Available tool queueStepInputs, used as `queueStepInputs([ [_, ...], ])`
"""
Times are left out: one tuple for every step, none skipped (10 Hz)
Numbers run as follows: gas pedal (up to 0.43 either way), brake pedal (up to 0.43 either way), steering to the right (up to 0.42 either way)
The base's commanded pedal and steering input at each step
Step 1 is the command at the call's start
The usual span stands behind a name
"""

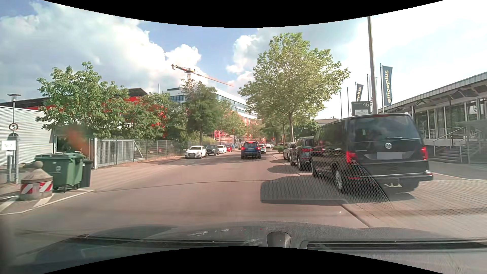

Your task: Follow the waypoints while adhering to traffic rules and regulations

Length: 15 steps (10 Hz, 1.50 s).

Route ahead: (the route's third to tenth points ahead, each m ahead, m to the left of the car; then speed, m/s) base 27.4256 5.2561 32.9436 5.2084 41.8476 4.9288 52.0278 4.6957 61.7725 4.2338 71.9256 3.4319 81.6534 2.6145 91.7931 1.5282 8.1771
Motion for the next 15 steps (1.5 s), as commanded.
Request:
queueStepInputs([
  [0.000, 0.000, -0.004],
  [0.000, 0.000, -0.004],
  [0.000, 0.000, -0.004],
  [0.000, 0.000, -0.003],
  [0.000, 0.000, -0.002],
  [0.000, 0.000, -0.001],
  [0.000, 0.012, -0.001],
  [0.000, 0.049, -0.001],
  [0.000, 0.067, -0.001],
  [0.000, 0.085, -0.001],
  [0.000, 0.091, -0.001],
  [0.000, 0.098, -0.001],
  [0.000, 0.104, 0.000],
  [0.000, 0.110, 0.000],
  [0.000, 0.110, 0.000],
])
